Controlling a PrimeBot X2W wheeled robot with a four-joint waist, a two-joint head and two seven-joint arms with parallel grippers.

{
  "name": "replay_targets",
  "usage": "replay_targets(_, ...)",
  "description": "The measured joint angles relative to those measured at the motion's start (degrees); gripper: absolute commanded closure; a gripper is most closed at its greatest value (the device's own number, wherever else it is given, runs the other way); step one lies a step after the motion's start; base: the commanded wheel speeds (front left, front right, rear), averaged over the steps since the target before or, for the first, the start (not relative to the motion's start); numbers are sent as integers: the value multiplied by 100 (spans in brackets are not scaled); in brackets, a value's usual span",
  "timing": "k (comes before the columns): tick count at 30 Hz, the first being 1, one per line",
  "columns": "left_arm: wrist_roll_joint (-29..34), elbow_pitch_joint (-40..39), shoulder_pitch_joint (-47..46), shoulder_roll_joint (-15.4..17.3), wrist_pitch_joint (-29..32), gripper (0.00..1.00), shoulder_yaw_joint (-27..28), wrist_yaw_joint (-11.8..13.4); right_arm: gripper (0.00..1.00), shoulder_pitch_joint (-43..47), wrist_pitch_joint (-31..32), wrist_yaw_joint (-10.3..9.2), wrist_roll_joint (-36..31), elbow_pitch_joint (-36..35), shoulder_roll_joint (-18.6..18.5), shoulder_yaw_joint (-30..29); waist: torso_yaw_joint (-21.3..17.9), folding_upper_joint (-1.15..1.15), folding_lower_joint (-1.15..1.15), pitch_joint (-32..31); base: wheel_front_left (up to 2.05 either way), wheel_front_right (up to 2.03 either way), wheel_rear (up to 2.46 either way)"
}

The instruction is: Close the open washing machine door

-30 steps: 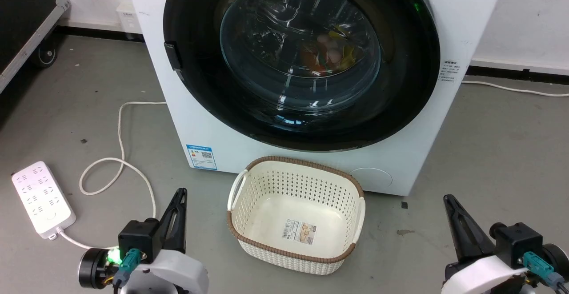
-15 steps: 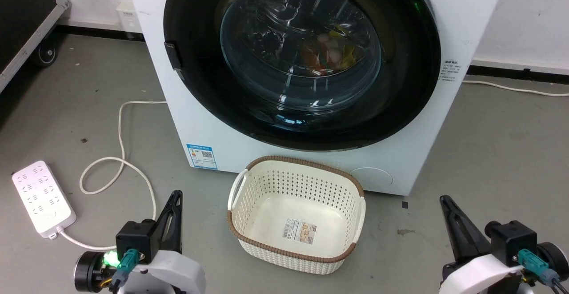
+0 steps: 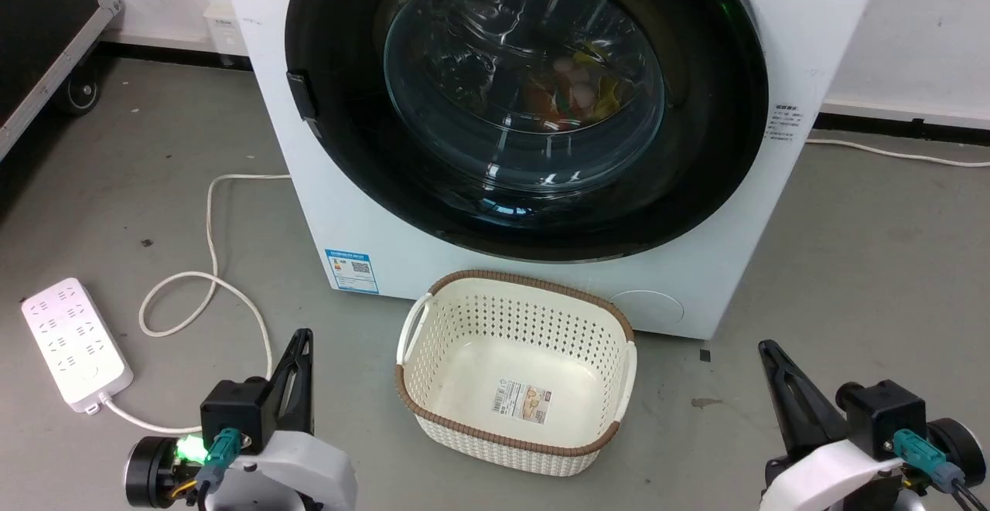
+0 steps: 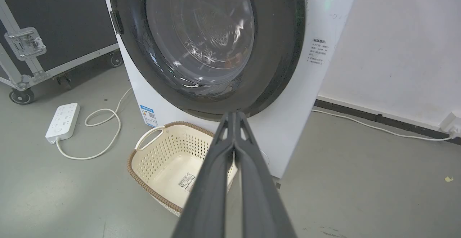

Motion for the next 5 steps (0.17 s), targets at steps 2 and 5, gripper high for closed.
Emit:
replay_targets(2, 35, -15, 1, -7, 12, 100, 7, 16, 100, 0, 31, 0, -22, -11, 0, 7, 1, 0, 0, 1, 0, 0, 0)
replay_targets(5, 45, -35, 5, -18, 57, 100, 19, 44, 100, -1, 52, 0, -30, -19, 0, 20, 2, 0, 0, 4, 0, 0, 0)
